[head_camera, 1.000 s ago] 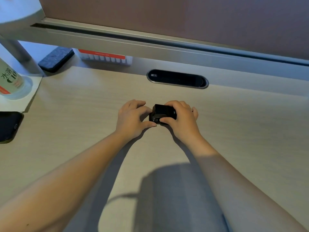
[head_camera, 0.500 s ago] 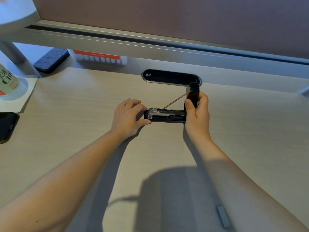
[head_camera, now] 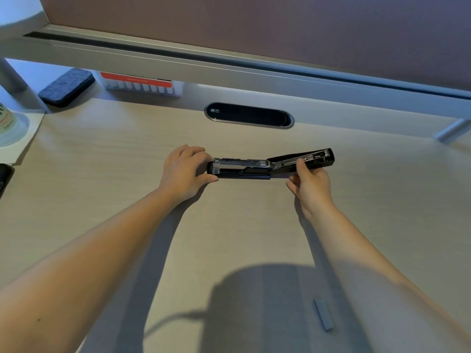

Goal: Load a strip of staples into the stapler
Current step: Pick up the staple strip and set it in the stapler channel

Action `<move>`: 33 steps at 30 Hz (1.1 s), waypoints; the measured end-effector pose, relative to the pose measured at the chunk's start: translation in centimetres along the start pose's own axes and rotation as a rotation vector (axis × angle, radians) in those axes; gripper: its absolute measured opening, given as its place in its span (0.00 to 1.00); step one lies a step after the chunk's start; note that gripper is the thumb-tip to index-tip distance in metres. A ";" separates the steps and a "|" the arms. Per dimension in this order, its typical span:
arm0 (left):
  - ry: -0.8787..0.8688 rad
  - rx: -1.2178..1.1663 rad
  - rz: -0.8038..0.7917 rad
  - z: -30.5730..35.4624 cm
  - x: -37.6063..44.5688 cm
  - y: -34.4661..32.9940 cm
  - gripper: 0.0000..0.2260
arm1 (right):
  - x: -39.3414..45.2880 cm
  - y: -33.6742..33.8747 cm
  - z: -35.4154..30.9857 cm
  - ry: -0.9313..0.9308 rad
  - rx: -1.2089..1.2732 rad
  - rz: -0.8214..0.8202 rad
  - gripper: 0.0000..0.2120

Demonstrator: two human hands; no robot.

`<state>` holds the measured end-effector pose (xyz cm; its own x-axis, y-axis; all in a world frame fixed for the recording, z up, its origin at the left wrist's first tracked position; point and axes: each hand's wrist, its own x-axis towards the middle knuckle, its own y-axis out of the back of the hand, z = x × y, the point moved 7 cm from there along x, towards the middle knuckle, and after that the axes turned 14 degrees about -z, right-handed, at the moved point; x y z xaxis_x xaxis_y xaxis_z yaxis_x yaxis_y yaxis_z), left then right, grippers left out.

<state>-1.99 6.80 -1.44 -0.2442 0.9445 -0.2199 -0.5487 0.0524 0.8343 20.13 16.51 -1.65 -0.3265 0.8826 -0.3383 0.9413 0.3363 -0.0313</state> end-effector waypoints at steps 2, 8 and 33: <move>-0.012 -0.004 0.014 0.5 -0.4 -0.1 0.17 | -1.0 0.8 -0.1 0.013 -0.242 0.004 0.20; -0.010 -0.006 0.048 2.2 -3.8 -1.7 0.17 | -6.0 2.6 1.0 0.107 -0.965 -0.167 0.29; -0.003 -0.017 0.132 5.8 -16.4 -7.2 0.15 | -21.2 6.3 5.1 0.558 -0.972 -0.084 0.08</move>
<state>10.59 -7.14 -0.89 -0.3130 0.9437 -0.1072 -0.5250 -0.0779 0.8475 33.47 -1.78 0.52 -0.6081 0.7866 0.1069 0.5270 0.2993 0.7954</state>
